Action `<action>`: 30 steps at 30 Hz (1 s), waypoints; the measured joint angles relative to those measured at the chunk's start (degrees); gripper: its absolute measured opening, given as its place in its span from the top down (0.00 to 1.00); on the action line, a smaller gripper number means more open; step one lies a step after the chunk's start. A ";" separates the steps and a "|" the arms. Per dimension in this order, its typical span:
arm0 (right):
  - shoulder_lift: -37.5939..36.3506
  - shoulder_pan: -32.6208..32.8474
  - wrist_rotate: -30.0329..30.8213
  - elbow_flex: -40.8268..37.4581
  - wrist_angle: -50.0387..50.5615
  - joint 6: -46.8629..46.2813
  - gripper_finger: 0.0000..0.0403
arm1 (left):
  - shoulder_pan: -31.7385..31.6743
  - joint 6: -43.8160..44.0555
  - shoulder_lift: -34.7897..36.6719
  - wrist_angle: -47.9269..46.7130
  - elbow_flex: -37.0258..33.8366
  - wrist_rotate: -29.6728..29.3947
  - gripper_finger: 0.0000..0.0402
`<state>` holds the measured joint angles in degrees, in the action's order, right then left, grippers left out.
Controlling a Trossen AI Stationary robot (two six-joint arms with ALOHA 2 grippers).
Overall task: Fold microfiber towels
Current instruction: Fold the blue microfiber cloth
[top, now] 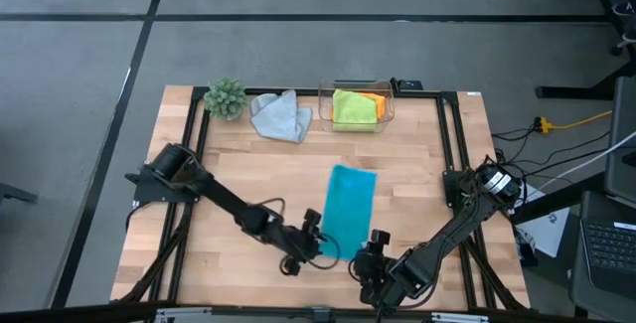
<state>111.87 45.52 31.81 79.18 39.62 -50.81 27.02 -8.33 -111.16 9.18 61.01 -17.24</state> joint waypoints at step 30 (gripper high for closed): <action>0.00 2.11 1.46 -10.80 -10.08 4.85 0.44 | 1.81 0.50 -5.67 -22.26 12.07 4.13 0.57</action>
<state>111.87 47.62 33.27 68.38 29.54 -45.97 28.82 -7.83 -116.84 -13.08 73.08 -13.11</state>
